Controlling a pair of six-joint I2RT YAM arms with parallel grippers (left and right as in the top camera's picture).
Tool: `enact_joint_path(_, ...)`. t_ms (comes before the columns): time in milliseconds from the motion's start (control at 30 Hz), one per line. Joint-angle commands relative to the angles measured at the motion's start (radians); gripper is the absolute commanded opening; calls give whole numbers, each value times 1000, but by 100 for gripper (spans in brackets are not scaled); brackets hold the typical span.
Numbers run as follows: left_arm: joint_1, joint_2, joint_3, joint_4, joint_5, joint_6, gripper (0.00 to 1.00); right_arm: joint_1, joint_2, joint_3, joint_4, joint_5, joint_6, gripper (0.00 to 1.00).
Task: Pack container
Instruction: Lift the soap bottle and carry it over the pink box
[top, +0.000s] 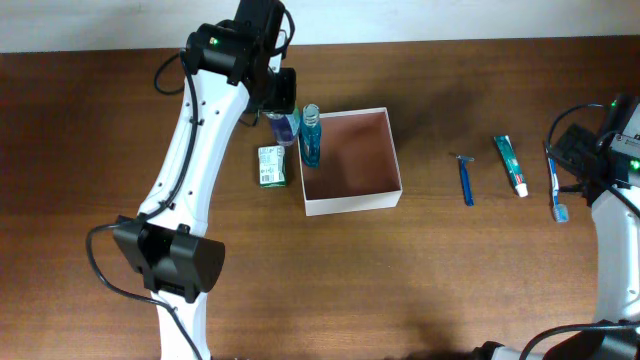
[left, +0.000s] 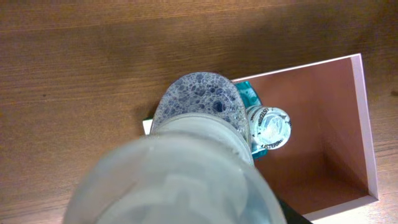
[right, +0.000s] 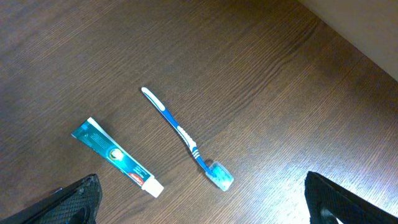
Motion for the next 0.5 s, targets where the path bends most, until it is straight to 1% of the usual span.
enact_joint_path(0, 2, -12, 50, 23, -1, -10, 18, -3, 2, 9, 3, 20, -6, 99)
enact_joint_path(267, 2, -12, 144, 21, -149, -10, 18, -3, 2, 9, 3, 20, -6, 99)
enact_joint_path(467, 2, -12, 211, 14, -166, -10, 18, -3, 2, 9, 3, 20, -6, 98)
